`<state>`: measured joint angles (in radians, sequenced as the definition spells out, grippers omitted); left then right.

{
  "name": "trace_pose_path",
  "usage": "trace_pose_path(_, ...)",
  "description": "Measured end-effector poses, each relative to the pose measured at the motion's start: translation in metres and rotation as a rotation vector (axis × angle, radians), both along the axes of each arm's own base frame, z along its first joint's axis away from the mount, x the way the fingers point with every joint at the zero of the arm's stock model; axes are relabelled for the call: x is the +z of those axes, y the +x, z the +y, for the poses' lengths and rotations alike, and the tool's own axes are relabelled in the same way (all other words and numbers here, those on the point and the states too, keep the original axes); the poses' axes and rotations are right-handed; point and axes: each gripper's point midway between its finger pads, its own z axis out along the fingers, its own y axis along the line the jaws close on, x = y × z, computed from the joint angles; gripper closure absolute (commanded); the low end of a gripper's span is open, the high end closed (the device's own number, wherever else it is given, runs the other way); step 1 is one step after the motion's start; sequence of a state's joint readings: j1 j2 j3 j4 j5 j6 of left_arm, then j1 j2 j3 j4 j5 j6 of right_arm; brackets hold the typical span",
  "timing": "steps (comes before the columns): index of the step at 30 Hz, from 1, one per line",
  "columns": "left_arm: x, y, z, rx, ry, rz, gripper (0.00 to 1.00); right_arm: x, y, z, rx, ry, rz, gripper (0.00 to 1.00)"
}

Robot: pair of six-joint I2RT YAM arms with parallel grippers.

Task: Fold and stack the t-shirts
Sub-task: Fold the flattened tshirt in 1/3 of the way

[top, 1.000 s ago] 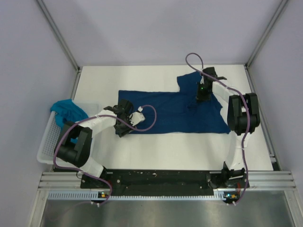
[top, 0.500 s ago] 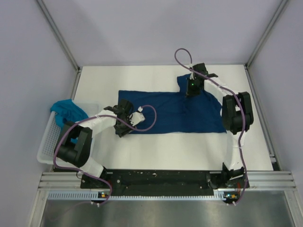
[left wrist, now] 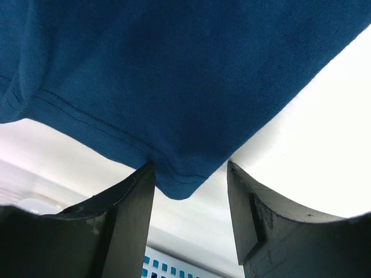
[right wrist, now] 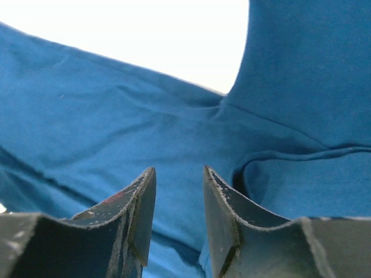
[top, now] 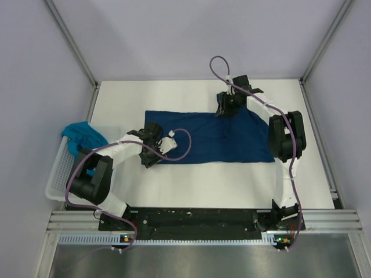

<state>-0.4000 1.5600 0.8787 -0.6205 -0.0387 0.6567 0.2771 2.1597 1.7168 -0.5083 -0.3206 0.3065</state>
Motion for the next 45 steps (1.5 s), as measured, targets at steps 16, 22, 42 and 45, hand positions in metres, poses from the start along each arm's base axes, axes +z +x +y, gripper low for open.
trace_pose_path(16,-0.001,-0.001,0.002,0.001,0.007,-0.003,0.42,0.011,-0.027,-0.051,-0.095,-0.188,-0.053,1.00)
trace_pose_path(22,0.000,0.000,0.002,0.002,0.008,-0.009,0.43,-0.035,-0.040,-0.060,-0.096,-0.251,0.068,1.00)
trace_pose_path(42,-0.001,0.000,0.003,0.002,0.011,-0.011,0.42,-0.028,-0.038,-0.006,0.004,-0.239,0.032,1.00)
trace_pose_path(45,-0.001,0.000,0.003,0.002,0.012,-0.012,0.42,-0.035,-0.037,0.011,0.037,-0.218,0.042,1.00)
